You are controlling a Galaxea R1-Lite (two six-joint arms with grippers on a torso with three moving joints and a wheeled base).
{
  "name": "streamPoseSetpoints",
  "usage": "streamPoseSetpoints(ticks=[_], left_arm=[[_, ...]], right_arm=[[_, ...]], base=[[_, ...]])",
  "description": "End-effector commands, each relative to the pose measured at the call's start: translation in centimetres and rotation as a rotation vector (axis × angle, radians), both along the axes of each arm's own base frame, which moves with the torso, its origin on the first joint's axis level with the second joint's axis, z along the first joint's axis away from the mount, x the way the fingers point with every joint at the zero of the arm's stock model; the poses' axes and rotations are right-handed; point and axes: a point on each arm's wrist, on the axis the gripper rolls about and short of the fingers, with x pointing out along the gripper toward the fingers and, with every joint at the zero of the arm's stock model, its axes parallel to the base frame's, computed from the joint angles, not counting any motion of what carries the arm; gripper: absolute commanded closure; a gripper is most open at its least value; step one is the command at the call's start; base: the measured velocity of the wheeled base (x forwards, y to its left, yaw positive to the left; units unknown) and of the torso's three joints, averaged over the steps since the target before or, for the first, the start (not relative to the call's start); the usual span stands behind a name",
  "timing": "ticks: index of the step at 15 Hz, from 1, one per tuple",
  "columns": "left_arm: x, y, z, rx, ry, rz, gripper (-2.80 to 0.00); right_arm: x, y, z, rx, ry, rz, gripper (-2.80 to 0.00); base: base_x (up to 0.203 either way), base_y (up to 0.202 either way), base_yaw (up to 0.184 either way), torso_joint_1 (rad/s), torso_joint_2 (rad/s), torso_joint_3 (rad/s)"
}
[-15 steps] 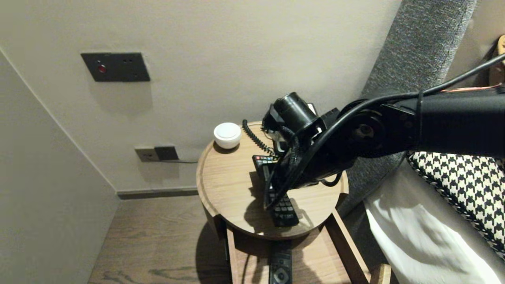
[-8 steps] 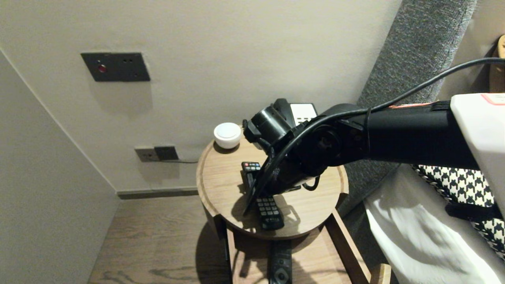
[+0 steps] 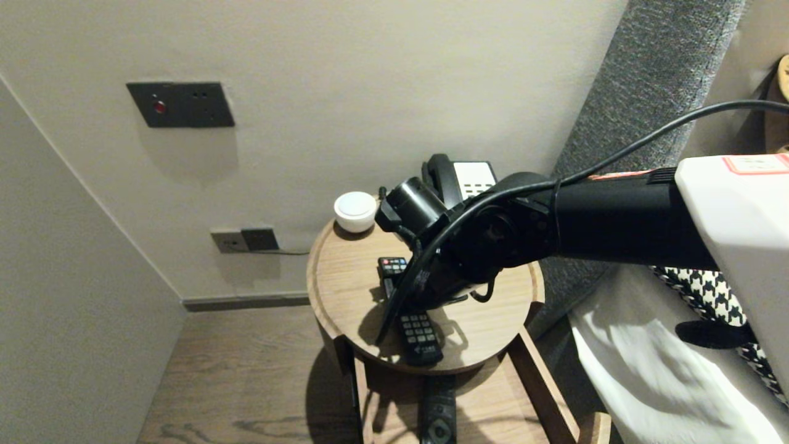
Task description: Take the remote control out of the drawer one by one and place them on the table
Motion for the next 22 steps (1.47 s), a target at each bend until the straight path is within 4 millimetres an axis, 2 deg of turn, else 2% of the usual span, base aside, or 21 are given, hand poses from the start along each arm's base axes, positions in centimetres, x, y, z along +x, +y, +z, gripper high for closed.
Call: streamPoseSetpoints(ticks=[1, 16, 17, 22], left_arm=[[0.0, 0.0, 0.0, 0.001, -0.003, 0.0, 0.0], [0.0, 0.0, 0.0, 0.001, -0.002, 0.0, 0.0], [0.0, 0.0, 0.0, 0.001, -0.004, 0.001, 0.0], [0.0, 0.0, 0.0, 0.001, -0.002, -0.001, 0.0]], right_arm=[[-0.1, 0.2, -0.3, -0.007, 0.008, 0.003, 0.0], [-0.6, 0.4, 0.2, -0.026, -0.026, -0.012, 0.0], [-0.6, 0.3, 0.2, -0.026, -0.027, -0.012, -2.8], [-1.0, 0.5, 0.8, -0.013, -0.039, -0.005, -2.8]], base=[[0.0, 0.0, 0.0, 0.0, 0.0, 0.0], [0.0, 0.0, 0.0, 0.0, 0.0, 0.0], [0.0, 0.0, 0.0, 0.0, 0.0, 0.0], [0.0, 0.0, 0.0, 0.0, 0.0, 0.0]])
